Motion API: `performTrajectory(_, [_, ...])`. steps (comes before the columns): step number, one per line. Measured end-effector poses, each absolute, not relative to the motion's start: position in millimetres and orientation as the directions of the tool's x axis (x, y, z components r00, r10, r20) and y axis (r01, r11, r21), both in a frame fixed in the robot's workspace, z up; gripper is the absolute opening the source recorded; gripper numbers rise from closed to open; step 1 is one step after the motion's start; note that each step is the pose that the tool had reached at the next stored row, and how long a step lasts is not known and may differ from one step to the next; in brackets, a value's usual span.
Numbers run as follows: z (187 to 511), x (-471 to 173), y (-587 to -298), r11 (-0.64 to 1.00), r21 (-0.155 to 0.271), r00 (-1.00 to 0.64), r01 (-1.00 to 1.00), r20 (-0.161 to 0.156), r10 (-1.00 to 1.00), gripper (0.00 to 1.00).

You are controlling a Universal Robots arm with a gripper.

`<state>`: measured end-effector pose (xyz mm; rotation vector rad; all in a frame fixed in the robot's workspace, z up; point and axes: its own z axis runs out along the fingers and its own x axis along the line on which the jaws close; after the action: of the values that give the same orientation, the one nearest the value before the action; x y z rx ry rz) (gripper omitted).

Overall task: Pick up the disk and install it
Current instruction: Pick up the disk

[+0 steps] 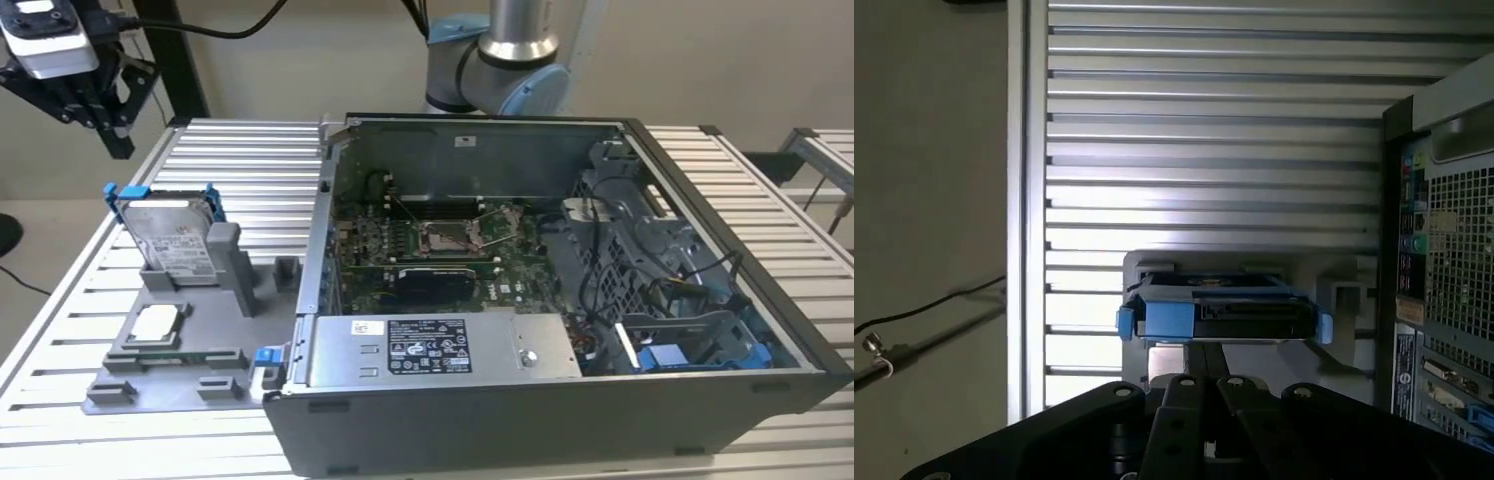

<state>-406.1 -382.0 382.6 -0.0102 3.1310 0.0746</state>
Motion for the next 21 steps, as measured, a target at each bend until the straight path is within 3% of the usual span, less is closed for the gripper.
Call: performTrajectory(21, [380.5,-411.8,-381.8,0.996,0.048,-0.997,-0.072,-0.010,-0.072,0.00])
